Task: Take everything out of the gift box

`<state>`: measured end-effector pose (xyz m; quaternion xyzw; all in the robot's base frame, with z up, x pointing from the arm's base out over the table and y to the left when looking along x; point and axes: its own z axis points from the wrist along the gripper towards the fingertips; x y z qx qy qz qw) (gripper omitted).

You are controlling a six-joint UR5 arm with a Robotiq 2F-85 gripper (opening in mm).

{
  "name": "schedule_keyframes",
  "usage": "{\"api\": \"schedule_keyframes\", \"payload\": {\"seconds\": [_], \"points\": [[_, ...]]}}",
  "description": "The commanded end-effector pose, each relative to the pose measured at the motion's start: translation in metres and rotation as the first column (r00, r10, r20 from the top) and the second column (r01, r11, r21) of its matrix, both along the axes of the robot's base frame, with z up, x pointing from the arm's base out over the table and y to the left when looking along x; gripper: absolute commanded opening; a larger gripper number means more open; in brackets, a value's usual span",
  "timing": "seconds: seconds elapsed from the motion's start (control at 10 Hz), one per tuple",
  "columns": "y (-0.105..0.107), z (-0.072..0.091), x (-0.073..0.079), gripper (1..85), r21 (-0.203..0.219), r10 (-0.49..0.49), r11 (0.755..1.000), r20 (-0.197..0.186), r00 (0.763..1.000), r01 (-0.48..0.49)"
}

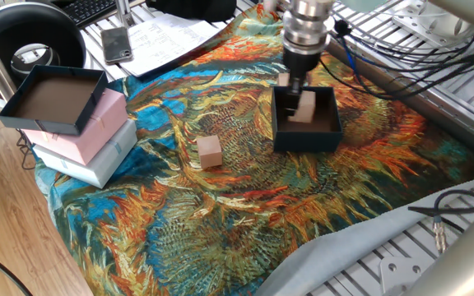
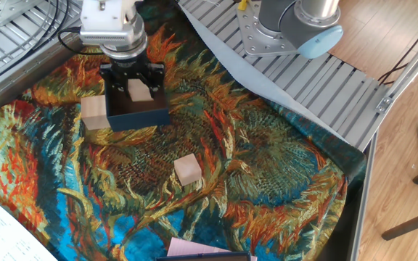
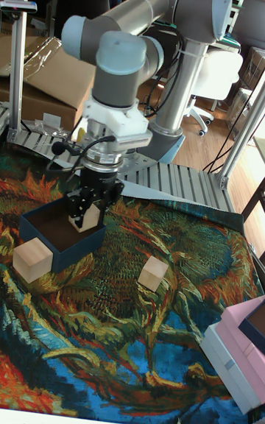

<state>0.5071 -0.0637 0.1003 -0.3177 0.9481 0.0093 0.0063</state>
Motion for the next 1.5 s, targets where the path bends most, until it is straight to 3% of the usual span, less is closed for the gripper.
{"api": "schedule_keyframes", "payload": {"seconds": [0.0, 0.2, 0.5, 0.9, 1.0, 1.4], "points": [[0.029, 0.017, 0.03, 31.7, -0.004, -0.019, 1.0, 0.079, 0.997, 0.02], [0.051, 0.018, 0.041, 31.0, 0.061, -0.071, 0.996, 0.095, 0.993, 0.065], [0.065, 0.007, 0.063, 29.0, 0.097, -0.073, 0.993, 0.113, 0.991, 0.063], [0.06, -0.024, 0.09, 26.3, 0.035, -0.067, 0.997, 0.131, 0.989, 0.063], [0.062, -0.034, 0.102, 25.3, 0.047, -0.09, 0.995, 0.144, 0.985, 0.084], [0.067, -0.058, 0.118, 24.3, 0.066, -0.121, 0.991, 0.154, 0.981, 0.112]]}}
